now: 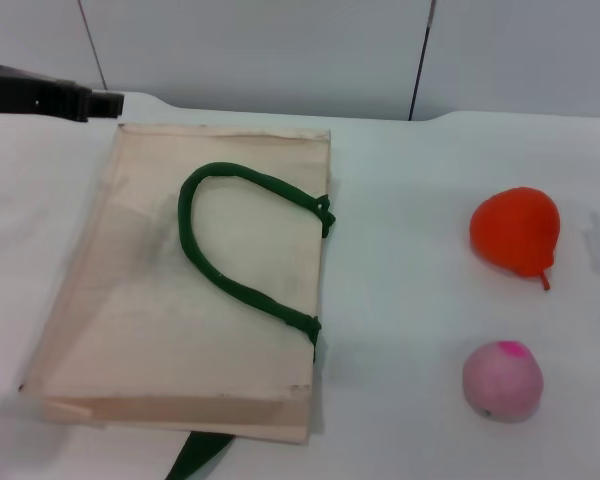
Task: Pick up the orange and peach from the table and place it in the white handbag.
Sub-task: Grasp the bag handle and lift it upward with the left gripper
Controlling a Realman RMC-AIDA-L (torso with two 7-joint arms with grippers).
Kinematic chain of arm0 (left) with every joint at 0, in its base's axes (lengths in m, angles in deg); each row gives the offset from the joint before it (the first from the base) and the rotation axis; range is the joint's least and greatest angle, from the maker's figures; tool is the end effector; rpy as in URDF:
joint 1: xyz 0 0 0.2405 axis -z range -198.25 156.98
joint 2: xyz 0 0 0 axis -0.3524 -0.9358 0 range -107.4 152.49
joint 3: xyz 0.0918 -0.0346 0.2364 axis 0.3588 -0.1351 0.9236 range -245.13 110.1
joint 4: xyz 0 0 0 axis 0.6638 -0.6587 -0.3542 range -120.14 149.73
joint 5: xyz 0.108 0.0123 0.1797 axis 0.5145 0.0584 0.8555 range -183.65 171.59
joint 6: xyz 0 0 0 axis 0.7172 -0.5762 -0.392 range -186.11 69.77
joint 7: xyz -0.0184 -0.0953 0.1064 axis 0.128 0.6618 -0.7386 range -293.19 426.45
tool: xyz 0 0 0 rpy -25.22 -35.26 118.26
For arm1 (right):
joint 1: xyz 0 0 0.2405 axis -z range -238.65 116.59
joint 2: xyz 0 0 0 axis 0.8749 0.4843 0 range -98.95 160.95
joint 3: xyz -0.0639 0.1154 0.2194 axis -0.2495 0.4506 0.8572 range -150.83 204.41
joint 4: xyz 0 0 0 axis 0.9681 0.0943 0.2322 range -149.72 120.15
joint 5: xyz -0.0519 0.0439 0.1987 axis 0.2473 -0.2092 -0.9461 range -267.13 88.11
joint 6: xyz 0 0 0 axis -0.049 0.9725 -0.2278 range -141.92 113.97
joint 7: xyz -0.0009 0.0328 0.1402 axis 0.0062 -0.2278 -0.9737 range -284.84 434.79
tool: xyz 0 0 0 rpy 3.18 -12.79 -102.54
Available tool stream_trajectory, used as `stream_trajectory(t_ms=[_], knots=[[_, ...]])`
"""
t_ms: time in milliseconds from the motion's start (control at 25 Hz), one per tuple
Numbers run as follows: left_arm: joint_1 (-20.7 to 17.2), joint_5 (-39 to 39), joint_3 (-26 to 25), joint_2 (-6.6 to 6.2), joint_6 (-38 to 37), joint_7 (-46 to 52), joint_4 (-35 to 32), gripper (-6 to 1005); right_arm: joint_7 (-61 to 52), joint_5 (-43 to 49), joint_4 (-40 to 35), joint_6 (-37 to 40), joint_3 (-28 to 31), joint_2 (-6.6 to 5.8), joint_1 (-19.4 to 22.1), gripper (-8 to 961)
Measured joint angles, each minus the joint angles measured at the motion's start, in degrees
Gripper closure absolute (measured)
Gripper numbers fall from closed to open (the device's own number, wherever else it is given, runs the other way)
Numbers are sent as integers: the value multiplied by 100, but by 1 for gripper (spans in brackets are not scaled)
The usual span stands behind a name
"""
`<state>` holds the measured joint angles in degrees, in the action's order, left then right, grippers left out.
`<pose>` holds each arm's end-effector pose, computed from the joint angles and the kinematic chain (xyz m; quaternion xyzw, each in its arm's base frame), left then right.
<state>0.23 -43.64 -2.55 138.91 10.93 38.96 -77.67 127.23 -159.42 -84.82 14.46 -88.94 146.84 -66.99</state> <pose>-0.2117 0.3756 0.1186 -0.8151 -0.3925 -0.0511 0.4229 0.2431 0.3473 0.0139 -0.6822 0.2401 0.2049 0.6595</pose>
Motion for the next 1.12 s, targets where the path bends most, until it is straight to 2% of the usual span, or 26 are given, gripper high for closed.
stream_trajectory(t_ms=[80,320,480,800,1120], knots=[[194,192,-93,2,275,2,33,371,0,1,11,-31,6,0,-28,285],[552,215,0,-3,491,-183,476,370,-3,4,39,-41,17,0,-51,285],[865,192,19,15,558,-273,1036,454,-5,4,42,-44,10,0,-64,286],[1085,150,170,20,388,-298,1767,469,-5,4,54,-126,23,0,-96,286],[1135,155,152,23,158,-259,2302,483,-5,4,53,-129,27,0,-104,285]])
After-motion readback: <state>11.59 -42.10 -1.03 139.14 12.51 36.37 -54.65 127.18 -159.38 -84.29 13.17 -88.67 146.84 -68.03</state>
